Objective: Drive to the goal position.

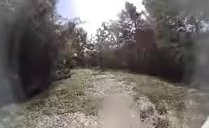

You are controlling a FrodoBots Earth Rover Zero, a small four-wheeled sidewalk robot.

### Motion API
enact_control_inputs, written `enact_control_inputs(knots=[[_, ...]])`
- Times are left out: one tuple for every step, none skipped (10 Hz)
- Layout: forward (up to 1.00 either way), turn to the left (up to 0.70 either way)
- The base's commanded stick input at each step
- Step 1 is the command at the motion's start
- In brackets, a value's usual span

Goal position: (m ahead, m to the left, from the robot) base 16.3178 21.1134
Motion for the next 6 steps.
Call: enact_control_inputs(knots=[[0.85, 0.00], [0.85, 0.00], [0.85, 0.00], [0.85, 0.00], [0.85, 0.00], [0.85, 0.00]])
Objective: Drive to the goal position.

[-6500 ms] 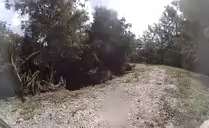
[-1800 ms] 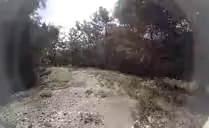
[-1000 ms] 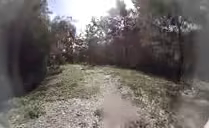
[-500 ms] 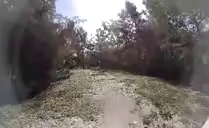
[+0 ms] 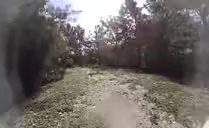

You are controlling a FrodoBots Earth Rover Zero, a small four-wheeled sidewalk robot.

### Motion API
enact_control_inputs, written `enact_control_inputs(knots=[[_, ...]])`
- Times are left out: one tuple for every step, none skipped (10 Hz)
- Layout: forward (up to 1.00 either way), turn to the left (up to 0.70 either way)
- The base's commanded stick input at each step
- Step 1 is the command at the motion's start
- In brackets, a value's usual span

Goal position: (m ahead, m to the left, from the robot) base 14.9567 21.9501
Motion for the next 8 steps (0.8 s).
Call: enact_control_inputs(knots=[[0.85, 0.00], [0.85, 0.00], [0.85, 0.00], [0.85, 0.00], [0.85, 0.00], [0.85, 0.00], [0.85, 0.01], [0.85, 0.11]])
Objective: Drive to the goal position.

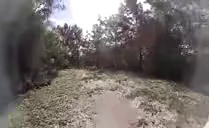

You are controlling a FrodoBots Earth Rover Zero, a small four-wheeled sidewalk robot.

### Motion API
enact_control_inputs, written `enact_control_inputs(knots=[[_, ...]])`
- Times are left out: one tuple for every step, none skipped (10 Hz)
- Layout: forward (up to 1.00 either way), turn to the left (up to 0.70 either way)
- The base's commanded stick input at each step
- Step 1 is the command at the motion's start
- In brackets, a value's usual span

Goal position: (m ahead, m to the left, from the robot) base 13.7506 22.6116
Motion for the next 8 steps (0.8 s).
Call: enact_control_inputs(knots=[[0.85, 0.27], [0.85, 0.34], [0.85, 0.04], [0.85, 0.00], [0.85, 0.00], [0.85, 0.00], [0.85, 0.00], [0.85, 0.00]])
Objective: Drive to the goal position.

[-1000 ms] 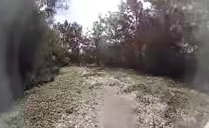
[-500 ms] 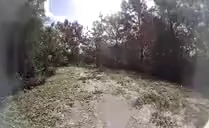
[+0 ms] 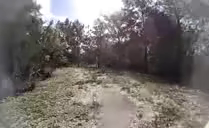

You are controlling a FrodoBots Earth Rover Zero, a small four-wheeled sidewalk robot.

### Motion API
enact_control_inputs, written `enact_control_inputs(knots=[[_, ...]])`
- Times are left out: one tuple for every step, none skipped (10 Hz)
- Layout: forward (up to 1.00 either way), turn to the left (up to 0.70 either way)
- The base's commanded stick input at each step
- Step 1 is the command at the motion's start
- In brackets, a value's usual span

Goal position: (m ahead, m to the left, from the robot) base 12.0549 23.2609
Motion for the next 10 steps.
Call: enact_control_inputs(knots=[[0.85, 0.00], [0.85, 0.00], [0.85, 0.00], [0.85, 0.00], [0.85, 0.00], [0.85, 0.00], [0.85, 0.00], [0.85, 0.00], [0.85, 0.00], [0.85, 0.12]])
